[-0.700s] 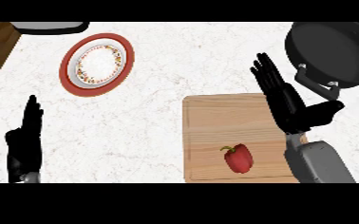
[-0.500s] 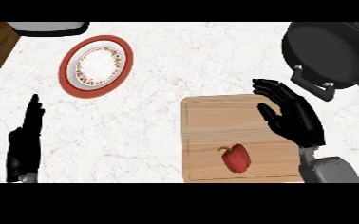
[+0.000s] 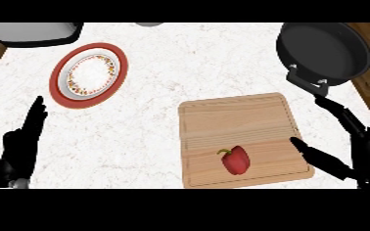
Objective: Pick the bell pepper from the cutting board and place it in the pot
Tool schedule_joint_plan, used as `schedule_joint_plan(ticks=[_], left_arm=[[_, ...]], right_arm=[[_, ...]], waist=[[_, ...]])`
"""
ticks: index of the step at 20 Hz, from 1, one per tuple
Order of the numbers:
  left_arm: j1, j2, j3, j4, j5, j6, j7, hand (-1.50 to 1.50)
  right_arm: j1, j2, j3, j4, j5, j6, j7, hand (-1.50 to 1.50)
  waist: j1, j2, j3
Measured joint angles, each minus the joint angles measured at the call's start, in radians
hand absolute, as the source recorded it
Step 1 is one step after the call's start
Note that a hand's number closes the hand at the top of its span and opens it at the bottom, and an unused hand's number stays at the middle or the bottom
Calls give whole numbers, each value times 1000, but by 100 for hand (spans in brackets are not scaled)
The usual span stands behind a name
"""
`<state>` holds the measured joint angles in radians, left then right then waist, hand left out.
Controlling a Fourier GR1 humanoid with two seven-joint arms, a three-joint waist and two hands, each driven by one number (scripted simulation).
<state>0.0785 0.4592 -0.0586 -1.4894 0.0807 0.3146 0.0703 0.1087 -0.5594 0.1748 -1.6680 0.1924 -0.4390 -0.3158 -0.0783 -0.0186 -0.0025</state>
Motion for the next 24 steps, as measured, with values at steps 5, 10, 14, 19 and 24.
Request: schedule_joint_plan(ticks=[5,10,14,19,24], left_arm=[[-25,13,0,-8,16,-58,21,0],[-43,17,3,-15,20,-90,31,0],[-52,14,3,-17,13,-99,33,0],[-56,17,3,-16,12,-117,27,0],[-55,-5,-18,-29,-9,-108,30,0]], right_arm=[[247,-2,47,-185,145,-105,-39,-150],[335,-59,98,-364,333,-50,188,-150],[297,-80,159,-459,470,84,416,-150],[243,-110,243,-520,595,310,678,-150],[141,-79,340,-540,629,567,926,-150]], waist=[[32,9,1],[57,15,0],[76,19,-1],[94,22,-3],[106,24,-2]])
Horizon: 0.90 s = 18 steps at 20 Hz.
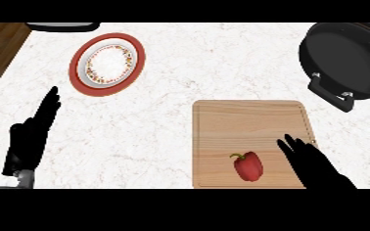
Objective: Pick the bell pepper from the cutting board and place it in the pot
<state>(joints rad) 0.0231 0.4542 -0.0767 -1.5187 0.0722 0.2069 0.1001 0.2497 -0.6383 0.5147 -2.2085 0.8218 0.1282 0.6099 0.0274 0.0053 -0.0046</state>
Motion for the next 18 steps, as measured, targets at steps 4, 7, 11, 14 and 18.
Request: schedule_joint_plan(ticks=[4,7,11,14,18], left_arm=[[-4,-4,6,-3,-5,-6,8,0],[4,-14,12,-2,-14,-13,4,0],[5,-23,33,-9,-22,-20,18,0],[23,-22,50,-25,-23,-30,14,0],[18,-23,76,-15,-24,-54,11,0]], right_arm=[[-149,108,56,30,-35,195,177,-150],[-222,208,112,83,-25,270,262,-150],[-307,303,125,164,-13,333,298,-150],[-345,343,118,212,3,364,310,-150],[-374,376,104,287,26,390,294,-150]], waist=[[-1,-1,2],[-9,-3,3],[-15,-4,4],[-18,-5,4],[-22,-5,4]])
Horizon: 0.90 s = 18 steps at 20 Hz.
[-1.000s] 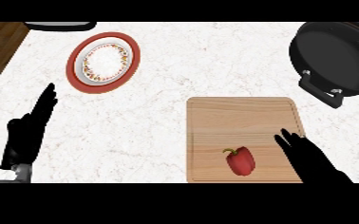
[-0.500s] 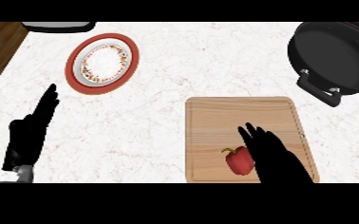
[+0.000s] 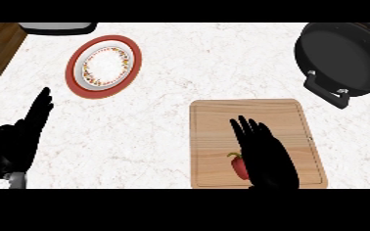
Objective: Pick the bell pepper from the cutting board and place it in the pot
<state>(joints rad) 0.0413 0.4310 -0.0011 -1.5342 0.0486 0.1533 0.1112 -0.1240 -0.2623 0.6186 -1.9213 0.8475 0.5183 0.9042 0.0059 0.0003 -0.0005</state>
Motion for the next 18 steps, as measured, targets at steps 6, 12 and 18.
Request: schedule_joint_plan(ticks=[6,12,18], left_arm=[[-8,-20,19,9,-18,-21,3,0],[-30,-48,37,27,-54,-34,3,0],[-15,-70,68,15,-70,-62,2,0]], right_arm=[[-12,72,-5,86,51,16,-1,-150],[13,108,2,166,127,2,-19,-150],[-5,121,-56,250,165,-20,-77,-150]], waist=[[-3,0,0],[-5,-1,0],[-4,-1,1]])
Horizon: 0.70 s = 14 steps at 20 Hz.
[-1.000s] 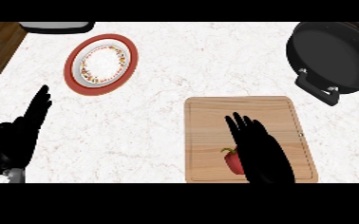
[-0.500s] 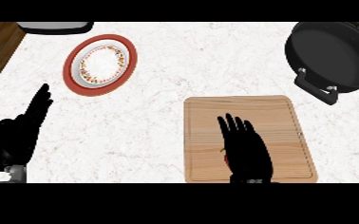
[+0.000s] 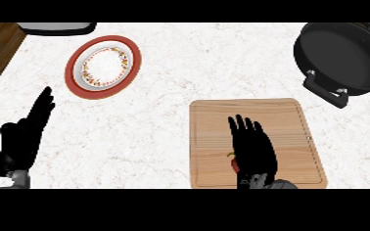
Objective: Pick the bell pepper from the cutting board and place it in the pot
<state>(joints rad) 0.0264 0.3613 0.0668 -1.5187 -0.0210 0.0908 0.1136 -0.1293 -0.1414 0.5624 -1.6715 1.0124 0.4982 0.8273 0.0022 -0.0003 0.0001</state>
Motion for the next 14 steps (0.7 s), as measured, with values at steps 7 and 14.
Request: schedule_joint_plan(ticks=[7,14], left_arm=[[0,-29,26,-2,-33,-19,-1,0],[4,-54,42,-26,-62,-41,20,0]], right_arm=[[24,-15,-23,31,30,6,-71,150],[-4,-4,-28,67,76,3,-153,150]], waist=[[0,0,0],[0,-1,-1]])
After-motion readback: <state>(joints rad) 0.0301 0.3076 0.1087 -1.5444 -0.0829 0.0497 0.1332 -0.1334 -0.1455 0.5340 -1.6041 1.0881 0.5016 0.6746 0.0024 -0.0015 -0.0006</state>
